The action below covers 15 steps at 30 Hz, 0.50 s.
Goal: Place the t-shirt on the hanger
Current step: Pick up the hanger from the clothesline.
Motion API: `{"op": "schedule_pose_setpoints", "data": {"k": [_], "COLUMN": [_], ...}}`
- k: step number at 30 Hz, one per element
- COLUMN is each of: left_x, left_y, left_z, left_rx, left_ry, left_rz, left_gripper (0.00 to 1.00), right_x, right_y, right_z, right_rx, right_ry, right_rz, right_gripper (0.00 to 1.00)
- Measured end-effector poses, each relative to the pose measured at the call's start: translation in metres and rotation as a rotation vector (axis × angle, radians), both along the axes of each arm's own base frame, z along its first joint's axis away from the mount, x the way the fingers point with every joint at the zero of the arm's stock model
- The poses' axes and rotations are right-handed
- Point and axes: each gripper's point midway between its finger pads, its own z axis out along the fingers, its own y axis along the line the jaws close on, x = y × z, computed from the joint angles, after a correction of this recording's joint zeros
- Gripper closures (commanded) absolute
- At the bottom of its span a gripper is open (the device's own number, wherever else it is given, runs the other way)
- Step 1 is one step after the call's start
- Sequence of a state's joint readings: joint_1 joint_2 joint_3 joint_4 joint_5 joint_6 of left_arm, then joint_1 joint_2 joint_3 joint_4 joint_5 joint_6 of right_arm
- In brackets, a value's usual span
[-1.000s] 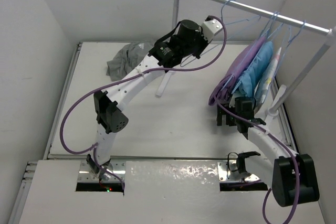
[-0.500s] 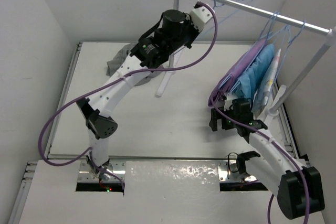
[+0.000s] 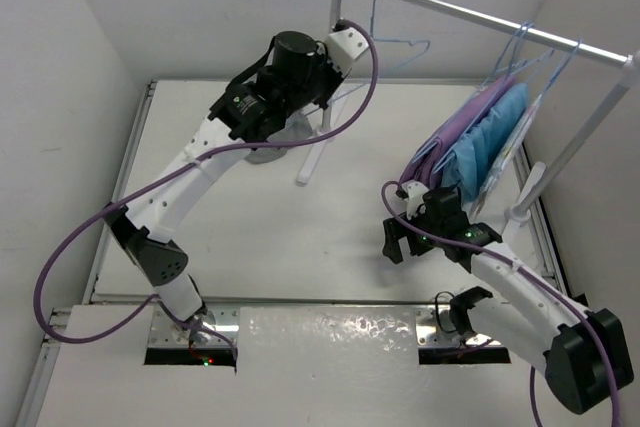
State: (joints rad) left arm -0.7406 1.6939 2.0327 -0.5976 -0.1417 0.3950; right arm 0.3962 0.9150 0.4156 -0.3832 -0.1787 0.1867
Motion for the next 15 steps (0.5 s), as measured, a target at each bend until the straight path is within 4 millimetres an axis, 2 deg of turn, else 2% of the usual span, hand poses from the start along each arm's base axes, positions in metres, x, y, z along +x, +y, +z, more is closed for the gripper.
{"op": "schedule_pose_setpoints", "data": {"k": [4, 8, 12, 15], "left_x": [-0.007, -0.012, -0.027, -0.047], "left_y": [0.027, 0.064, 0.102, 0.111], "left_z": [-0.024, -0.033, -0.031, -0.02], "left_rx": [0.041, 0.051, 0.064, 0.071], "left_ry": [0.066, 0.1, 0.115, 0.102], "left_rz": [0.022, 0.061, 0.089, 0.048], "left_gripper": [1.0, 1.0, 1.0, 1.0], "right_x": [-0.012, -0.023, -0.034, -0.041], "right_y": [0.012, 0.025, 0.042, 0.056], "right_z": [0.006, 0.015, 0.029, 0.046], "right_rx": [0.01, 0.056, 0.137, 0.204], "right_ry": [0.015, 0.009, -0.006, -0.032], "right_rz": [0.071, 0.148, 0.248, 0.326], "right_gripper": [0.01, 0.01, 0.01, 0.01]}}
